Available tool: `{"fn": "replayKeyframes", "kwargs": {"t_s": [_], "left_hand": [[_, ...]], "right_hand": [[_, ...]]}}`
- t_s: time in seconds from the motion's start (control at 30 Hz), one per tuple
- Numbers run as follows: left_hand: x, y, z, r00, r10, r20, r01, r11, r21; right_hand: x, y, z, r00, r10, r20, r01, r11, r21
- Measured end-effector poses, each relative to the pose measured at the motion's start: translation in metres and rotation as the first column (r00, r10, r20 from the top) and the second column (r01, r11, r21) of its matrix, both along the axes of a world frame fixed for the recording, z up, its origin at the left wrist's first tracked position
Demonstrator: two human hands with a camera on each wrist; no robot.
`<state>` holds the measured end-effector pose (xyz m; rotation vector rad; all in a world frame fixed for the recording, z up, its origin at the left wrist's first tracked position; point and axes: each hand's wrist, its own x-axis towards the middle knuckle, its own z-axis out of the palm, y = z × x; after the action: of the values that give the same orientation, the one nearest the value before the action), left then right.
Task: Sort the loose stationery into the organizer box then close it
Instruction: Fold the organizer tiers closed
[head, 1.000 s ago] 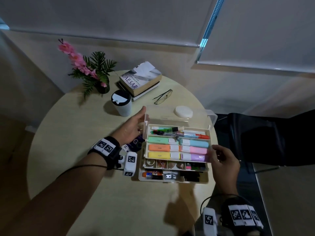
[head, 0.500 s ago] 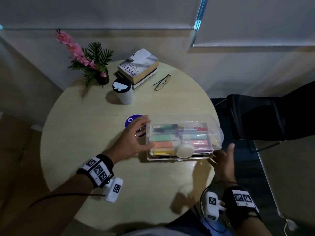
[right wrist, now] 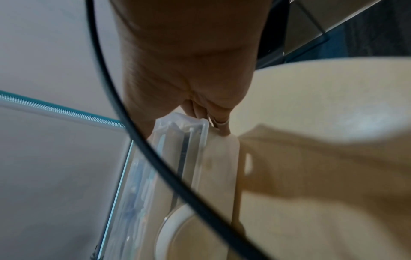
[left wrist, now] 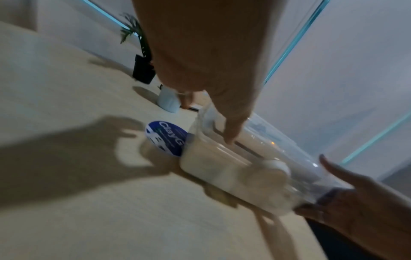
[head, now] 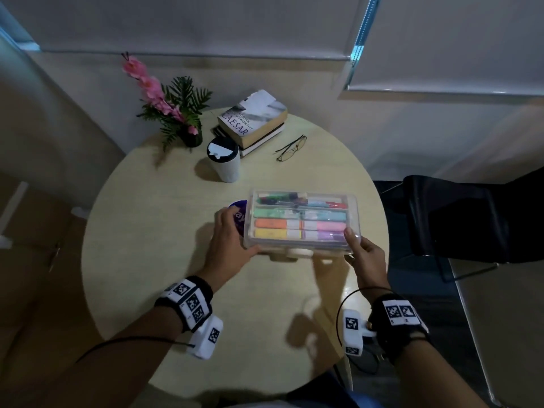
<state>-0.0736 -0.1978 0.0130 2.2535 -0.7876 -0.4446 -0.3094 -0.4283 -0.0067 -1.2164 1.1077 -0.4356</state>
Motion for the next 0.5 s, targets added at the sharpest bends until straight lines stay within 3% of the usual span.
{"fn": "replayKeyframes", "kwargs": {"t_s": [0.03,0.07,0.1,0.17,0.2,0.27,0.33,0.4,0.5], "left_hand": [[-0.005,-0.005,-0.008,0.986,0.148,-0.072,-0.145,0.988,0.048],[-0.01,-0.011,-0.016,0.939,0.241,-0.244,-0.23,0.97,0.075],[-0.015,-0.02,-0.023,0.823,0.286,-0.49,-0.283,0.956,0.084],[-0.025,-0.036,-0.032,0.487,0.225,-0.844,-0.316,0.946,0.07],[-0.03,-0.044,-0.031,0.4,0.175,-0.9,-0.347,0.938,0.028],[-0.038,-0.059,-0.03,0.305,0.153,-0.94,-0.452,0.892,-0.002],[-0.045,-0.07,-0.025,0.093,0.091,-0.991,-0.572,0.82,0.021],[-0.05,-0.075,-0.017,-0.047,-0.002,-0.999,-0.653,0.756,0.03],[-0.053,-0.079,-0.02,-0.07,-0.017,-0.997,-0.71,0.703,0.038]], "right_hand": [[0.01,-0.004,-0.001,1.0,0.004,0.006,-0.004,1.0,-0.002],[0.019,-0.007,-0.002,1.0,0.008,0.017,-0.007,1.0,-0.002],[0.027,-0.01,-0.002,1.0,0.014,0.026,-0.014,1.0,-0.004],[0.04,-0.017,-0.002,0.999,0.026,0.028,-0.026,1.0,-0.012],[0.044,-0.02,-0.001,0.999,0.033,0.034,-0.032,0.999,-0.017],[0.047,-0.027,-0.003,0.998,0.049,0.027,-0.048,0.999,-0.017],[0.046,-0.032,-0.007,0.997,0.069,0.037,-0.069,0.997,-0.02],[0.045,-0.034,-0.009,0.995,0.088,0.042,-0.088,0.996,-0.02],[0.047,-0.034,-0.003,0.994,0.106,0.041,-0.104,0.994,-0.04]]}}
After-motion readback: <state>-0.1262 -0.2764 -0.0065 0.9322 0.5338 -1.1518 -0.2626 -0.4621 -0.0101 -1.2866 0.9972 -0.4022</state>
